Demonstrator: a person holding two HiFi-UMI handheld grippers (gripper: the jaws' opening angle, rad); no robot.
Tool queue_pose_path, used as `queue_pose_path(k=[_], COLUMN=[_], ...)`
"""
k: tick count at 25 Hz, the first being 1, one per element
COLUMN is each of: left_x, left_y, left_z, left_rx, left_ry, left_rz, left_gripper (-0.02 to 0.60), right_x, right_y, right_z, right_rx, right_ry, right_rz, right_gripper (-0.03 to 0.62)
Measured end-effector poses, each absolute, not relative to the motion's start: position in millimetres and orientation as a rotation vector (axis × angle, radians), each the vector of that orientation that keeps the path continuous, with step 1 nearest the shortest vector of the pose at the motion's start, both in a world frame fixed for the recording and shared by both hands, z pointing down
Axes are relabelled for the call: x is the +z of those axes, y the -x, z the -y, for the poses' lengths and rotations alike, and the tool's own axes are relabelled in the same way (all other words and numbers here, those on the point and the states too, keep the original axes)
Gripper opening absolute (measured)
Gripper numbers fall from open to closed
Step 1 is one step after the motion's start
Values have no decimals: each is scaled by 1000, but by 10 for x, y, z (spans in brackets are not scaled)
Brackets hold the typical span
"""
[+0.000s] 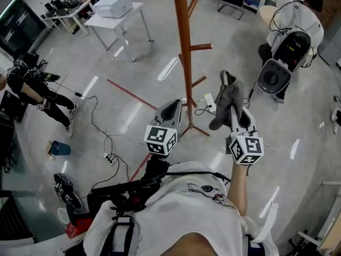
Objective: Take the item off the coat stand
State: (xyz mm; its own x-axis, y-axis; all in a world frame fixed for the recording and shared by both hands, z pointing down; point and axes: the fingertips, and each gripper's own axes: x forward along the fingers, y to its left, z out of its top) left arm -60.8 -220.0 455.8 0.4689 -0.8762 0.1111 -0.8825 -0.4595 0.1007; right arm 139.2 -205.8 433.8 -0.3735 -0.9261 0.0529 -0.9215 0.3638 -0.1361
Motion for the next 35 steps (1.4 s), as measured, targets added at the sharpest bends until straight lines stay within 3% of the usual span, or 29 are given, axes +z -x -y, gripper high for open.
queue_pose_path(k=[35], left_x=[4180], left_y=[448], left_z=[2248], left_rx=[22], left_ry=[-2605], left_rz=[1553], left_gripper=[-7], right_x=[4019], right_y=[-1538], right_z=[2061], right_rx=[-164], right_ry=[1732], right_rz=[-2544], right_gripper=[54])
